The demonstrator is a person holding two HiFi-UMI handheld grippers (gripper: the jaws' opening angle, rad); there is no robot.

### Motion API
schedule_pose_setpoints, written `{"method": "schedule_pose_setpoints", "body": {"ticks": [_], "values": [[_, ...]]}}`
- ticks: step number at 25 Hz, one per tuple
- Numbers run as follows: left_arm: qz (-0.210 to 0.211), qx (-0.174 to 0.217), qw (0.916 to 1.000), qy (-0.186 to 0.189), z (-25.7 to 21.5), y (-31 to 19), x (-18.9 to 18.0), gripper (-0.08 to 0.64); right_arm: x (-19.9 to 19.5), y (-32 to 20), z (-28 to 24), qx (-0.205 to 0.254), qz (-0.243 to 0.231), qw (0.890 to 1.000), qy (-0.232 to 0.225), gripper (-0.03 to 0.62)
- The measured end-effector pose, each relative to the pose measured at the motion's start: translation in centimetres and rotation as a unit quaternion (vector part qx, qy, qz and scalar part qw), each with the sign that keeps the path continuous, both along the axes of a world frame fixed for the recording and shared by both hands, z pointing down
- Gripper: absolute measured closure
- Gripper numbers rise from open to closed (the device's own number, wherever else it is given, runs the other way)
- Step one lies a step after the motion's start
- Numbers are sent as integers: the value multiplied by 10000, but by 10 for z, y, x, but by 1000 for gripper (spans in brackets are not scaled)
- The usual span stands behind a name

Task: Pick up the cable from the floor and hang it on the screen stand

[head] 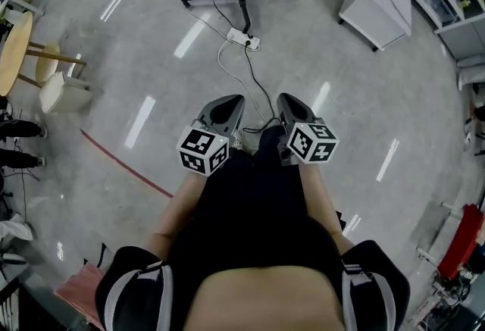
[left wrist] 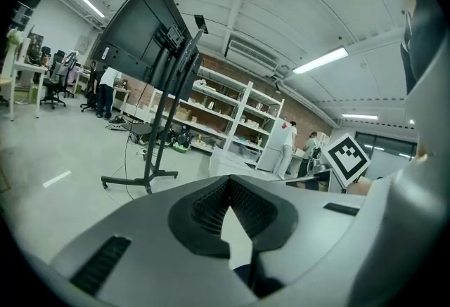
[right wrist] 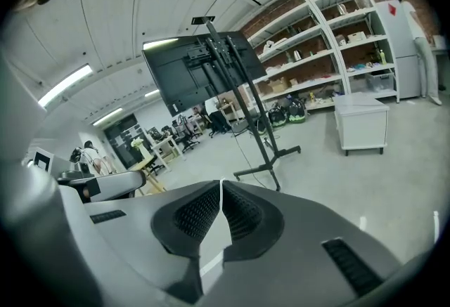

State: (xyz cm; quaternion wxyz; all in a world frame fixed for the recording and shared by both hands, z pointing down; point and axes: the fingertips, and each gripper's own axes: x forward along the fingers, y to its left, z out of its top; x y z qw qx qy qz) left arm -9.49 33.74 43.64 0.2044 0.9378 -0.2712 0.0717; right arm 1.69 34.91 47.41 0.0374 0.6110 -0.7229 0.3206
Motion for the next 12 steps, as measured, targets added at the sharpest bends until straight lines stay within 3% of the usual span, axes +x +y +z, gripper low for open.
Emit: {"method": "schedule_pose_setpoints", "body": {"ticks": [4, 12], "values": [[-20, -130, 9999, 81, 6, -8, -8, 554, -2, -13, 1, 9, 24, 10000, 54, 566], [-197, -30, 9998, 0, 5, -28, -17, 554, -6, -41, -3, 107, -98, 9999, 57, 566]]}}
